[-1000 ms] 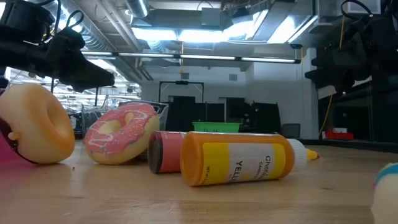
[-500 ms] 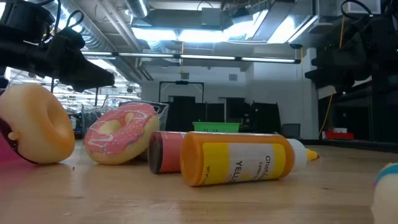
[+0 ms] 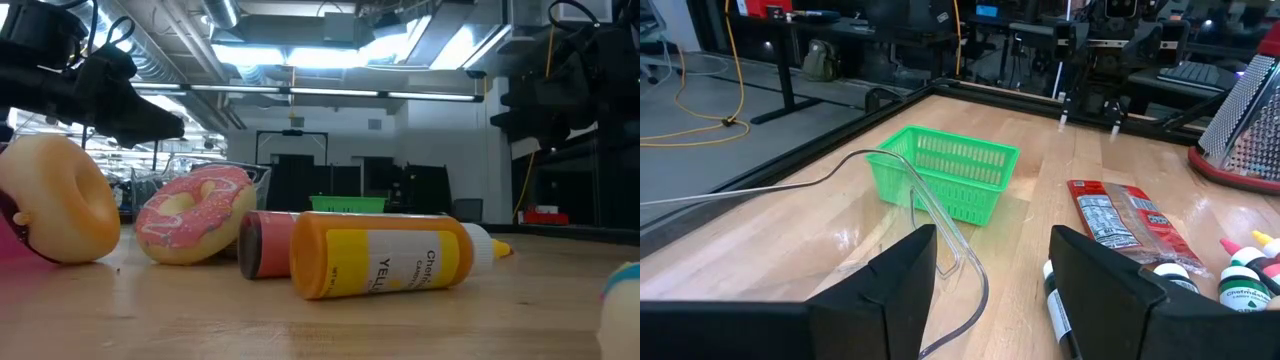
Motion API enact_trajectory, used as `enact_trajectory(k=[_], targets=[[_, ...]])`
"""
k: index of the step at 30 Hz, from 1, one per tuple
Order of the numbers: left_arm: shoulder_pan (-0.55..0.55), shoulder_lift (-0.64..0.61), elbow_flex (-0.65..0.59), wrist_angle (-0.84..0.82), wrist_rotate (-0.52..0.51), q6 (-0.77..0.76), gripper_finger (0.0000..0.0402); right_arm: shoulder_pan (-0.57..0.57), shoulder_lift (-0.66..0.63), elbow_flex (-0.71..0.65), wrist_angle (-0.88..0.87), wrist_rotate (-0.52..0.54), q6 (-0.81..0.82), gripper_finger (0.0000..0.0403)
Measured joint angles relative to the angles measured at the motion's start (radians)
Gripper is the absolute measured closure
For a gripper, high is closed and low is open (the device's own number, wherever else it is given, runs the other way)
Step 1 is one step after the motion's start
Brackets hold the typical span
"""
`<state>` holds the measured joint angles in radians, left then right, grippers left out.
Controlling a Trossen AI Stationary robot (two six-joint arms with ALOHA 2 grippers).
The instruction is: Pick & Place Food Item
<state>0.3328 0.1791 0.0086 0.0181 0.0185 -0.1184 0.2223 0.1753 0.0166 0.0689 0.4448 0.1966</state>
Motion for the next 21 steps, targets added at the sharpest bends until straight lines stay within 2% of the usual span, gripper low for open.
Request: enact_trajectory(k=[5,11,17,21], targets=[[0.000,0.000,0.000,0.000,-0.001,0.000,0.0210,0.000,0.000,0.000,0.005,0.000,0.001,0.0120],[0.000,0.000,0.000,0.012,-0.086,0.000,0.0210,-0.001,0.000,0.000,0.028,0.059,-0.030,0.0120],[0.001,0.000,0.000,0.044,-0.123,0.000,0.0210,-0.002,0.000,0.000,0.058,0.218,0.173,0.0120],[0.001,0.000,0.000,0.053,-0.099,0.030,0.0210,-0.001,0.000,0.000,0.058,0.223,0.186,0.0120]])
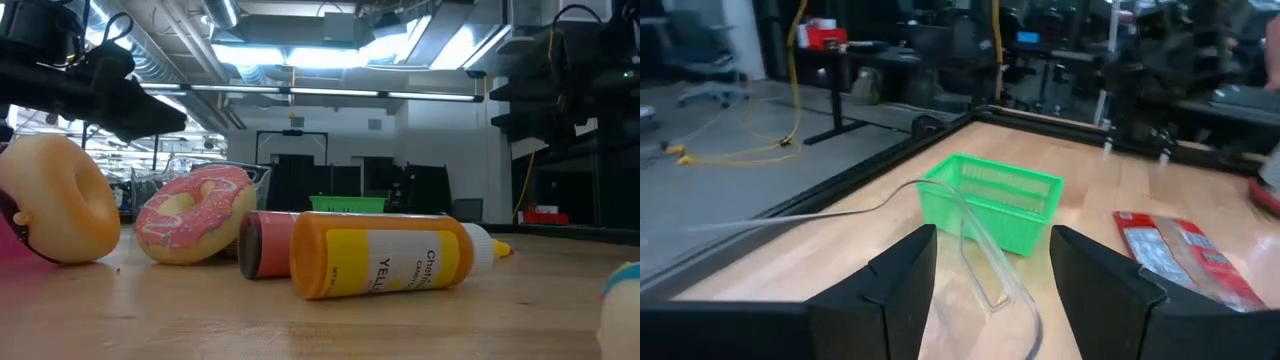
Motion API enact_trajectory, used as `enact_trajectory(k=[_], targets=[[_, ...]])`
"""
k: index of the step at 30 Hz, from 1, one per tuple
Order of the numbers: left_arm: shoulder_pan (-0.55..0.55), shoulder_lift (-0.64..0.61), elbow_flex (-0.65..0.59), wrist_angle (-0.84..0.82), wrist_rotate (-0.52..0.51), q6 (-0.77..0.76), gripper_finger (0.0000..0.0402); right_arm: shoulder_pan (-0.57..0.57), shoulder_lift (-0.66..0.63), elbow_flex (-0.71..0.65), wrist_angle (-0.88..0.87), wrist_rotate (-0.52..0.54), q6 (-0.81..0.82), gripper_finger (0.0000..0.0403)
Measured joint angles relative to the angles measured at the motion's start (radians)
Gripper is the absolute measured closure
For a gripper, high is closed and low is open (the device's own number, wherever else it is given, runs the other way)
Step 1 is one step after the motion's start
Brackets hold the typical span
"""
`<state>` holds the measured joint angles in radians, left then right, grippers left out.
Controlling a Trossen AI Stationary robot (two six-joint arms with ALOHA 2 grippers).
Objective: Pick & Place Food Item
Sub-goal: Put the pink donut into the green basket
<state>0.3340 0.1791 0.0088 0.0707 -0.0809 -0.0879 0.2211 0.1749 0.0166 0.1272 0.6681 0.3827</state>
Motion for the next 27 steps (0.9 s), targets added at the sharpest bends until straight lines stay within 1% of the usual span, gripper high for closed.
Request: enact_trajectory(k=[3,7,12,17,21,23,27], targets=[[0.000,0.000,0.000,0.002,0.049,0.041,0.0210,0.000,0.000,0.000,0.000,0.009,-0.001,0.0120],[0.000,0.000,0.000,0.039,0.040,0.043,0.0210,0.000,0.000,0.000,0.000,0.021,-0.004,0.0120],[0.000,0.012,0.000,0.010,0.088,0.022,0.0210,0.000,0.000,0.000,0.000,0.029,-0.017,0.0120],[0.000,0.013,0.000,0.026,0.053,-0.019,0.0210,0.000,0.000,0.000,0.029,0.032,-0.060,0.0120],[0.000,0.013,0.000,0.048,0.046,0.027,0.0210,0.000,0.000,0.000,0.071,0.032,-0.106,0.0120],[0.000,0.013,0.000,0.086,0.047,0.031,0.0210,0.000,0.000,0.000,0.093,0.032,-0.127,0.0120],[-0.002,0.014,0.015,0.114,0.121,0.006,0.0210,0.000,0.000,0.000,0.126,0.032,-0.162,0.0120]])
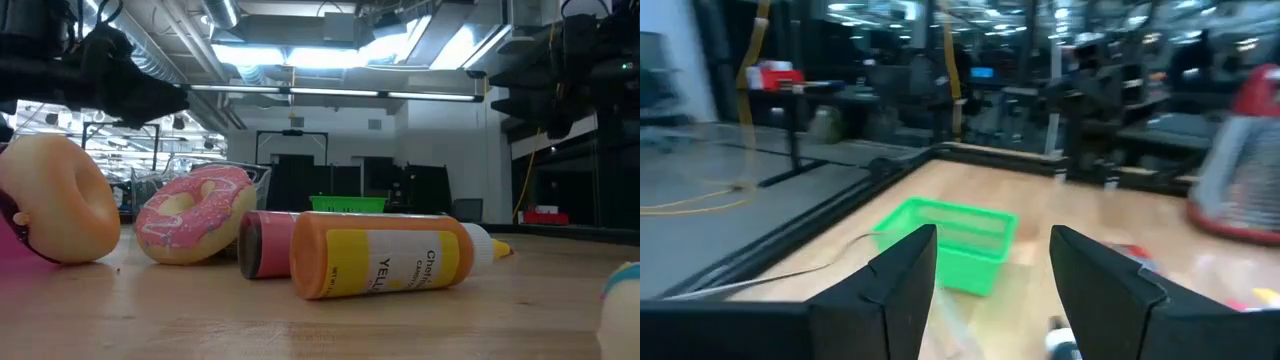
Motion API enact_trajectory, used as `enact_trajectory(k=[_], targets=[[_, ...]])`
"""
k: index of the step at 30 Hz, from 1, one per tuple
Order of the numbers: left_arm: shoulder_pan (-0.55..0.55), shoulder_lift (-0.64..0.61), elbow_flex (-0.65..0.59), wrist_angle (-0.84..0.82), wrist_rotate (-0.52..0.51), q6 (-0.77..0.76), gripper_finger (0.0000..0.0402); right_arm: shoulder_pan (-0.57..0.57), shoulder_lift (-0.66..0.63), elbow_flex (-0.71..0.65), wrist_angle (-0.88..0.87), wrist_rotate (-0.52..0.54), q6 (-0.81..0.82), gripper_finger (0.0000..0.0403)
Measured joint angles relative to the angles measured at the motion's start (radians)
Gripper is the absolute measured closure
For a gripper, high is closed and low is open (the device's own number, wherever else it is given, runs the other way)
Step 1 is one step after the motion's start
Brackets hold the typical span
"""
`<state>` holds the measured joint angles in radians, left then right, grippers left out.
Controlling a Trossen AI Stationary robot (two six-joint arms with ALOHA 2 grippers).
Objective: Pick & Place Food Item
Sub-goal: Put the pink donut into the green basket
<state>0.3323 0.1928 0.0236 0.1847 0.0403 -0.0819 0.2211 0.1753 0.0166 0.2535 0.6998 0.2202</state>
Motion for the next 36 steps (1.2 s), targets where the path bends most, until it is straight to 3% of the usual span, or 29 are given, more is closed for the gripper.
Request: enact_trajectory(k=[8,14,18,25,33,36], targets=[[-0.045,0.000,0.049,-0.009,0.057,0.031,0.0210,-0.005,0.000,0.000,0.044,-0.007,-0.002,0.0120],[-0.074,0.031,0.114,-0.148,0.056,0.065,0.0210,-0.005,0.000,0.000,0.183,-0.038,-0.114,0.0120],[-0.099,0.081,0.160,-0.245,0.056,0.084,0.0210,-0.005,0.000,0.000,0.224,-0.042,-0.165,0.0120],[-0.166,0.187,0.222,-0.263,0.093,0.130,0.0210,-0.005,0.000,0.000,0.263,-0.054,-0.211,0.0120],[-0.219,0.318,0.239,-0.256,0.011,0.132,0.0210,-0.005,0.000,0.000,0.286,-0.053,-0.236,0.0120],[-0.231,0.382,0.239,-0.227,0.076,0.096,0.0210,-0.006,0.000,0.000,0.287,-0.053,-0.247,0.0120]])
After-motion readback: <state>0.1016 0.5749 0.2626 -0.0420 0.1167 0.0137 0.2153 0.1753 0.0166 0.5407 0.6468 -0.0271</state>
